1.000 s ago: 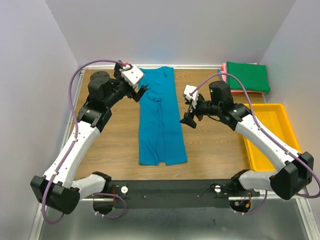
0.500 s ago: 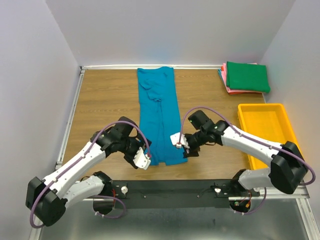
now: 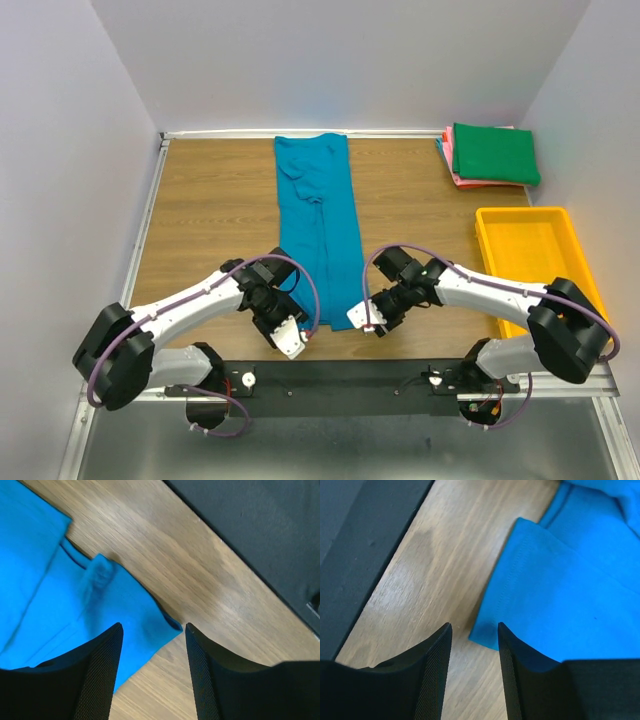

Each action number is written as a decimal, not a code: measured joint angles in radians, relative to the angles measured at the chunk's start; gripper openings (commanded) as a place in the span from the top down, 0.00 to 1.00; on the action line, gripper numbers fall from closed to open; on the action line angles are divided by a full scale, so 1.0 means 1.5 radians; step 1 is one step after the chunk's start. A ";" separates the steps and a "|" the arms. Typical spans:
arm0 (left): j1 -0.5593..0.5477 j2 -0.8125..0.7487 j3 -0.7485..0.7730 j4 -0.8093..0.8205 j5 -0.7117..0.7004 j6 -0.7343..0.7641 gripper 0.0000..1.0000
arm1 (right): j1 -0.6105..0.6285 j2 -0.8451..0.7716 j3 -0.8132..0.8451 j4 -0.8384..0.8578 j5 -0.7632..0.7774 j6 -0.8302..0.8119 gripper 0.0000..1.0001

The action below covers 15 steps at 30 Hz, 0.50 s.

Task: Fold and stack the t-shirts
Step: Grab the bottom of the folded rectangular tshirt with both arms

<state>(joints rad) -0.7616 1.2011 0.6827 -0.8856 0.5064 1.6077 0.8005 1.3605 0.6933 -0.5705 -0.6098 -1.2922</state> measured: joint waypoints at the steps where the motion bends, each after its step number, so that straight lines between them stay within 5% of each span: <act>1: 0.000 0.005 -0.001 0.001 -0.010 0.003 0.37 | 0.003 0.000 -0.007 0.004 0.004 -0.012 0.52; 12: -0.022 0.004 -0.047 0.053 -0.086 0.046 0.43 | 0.008 0.028 -0.026 0.043 0.018 -0.060 0.62; 15: -0.026 0.020 -0.052 0.076 -0.091 0.046 0.60 | 0.010 0.031 -0.028 0.059 0.018 -0.063 0.70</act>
<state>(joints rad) -0.8005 1.2308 0.6048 -0.7723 0.3698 1.6768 0.8154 1.4067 0.6514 -0.4824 -0.5823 -1.3861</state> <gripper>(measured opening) 0.553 0.368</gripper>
